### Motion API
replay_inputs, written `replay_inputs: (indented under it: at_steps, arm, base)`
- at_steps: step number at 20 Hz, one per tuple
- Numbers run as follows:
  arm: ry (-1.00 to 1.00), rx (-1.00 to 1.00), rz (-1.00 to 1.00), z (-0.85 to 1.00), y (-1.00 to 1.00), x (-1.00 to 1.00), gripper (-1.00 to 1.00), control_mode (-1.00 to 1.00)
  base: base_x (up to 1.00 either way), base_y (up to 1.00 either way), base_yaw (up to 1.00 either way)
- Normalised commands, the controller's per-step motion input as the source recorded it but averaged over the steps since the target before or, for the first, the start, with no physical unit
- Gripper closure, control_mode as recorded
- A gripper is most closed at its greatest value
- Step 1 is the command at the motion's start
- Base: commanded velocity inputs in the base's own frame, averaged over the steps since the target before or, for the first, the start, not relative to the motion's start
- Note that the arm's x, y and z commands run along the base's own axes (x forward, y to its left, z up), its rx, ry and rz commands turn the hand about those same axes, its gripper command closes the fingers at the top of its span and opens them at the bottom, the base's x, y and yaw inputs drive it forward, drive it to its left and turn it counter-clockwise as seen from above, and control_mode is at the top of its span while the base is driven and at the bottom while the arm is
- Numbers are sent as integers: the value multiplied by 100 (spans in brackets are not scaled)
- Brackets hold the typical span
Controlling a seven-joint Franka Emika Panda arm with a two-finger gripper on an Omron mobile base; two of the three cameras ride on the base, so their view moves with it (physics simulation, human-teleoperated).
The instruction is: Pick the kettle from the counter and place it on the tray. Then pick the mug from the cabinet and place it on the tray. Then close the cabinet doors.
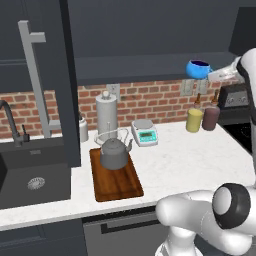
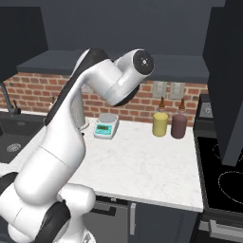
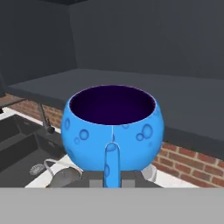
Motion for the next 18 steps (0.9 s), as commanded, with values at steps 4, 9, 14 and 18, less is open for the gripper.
replay_inputs:
  at_steps: [4,9,14,18]
  arm:
    - [0,0,12,-21,71,-69,100,-100]
    - [0,0,15,-35,80,-67,100,-100]
    - [0,0,19,-45,72,-66,100,-100]
    - [1,0,25,-57,58,-55,100,-100]
  base:
    - [0,0,0]
    - [0,0,0]
    - [0,0,0]
    - [0,0,0]
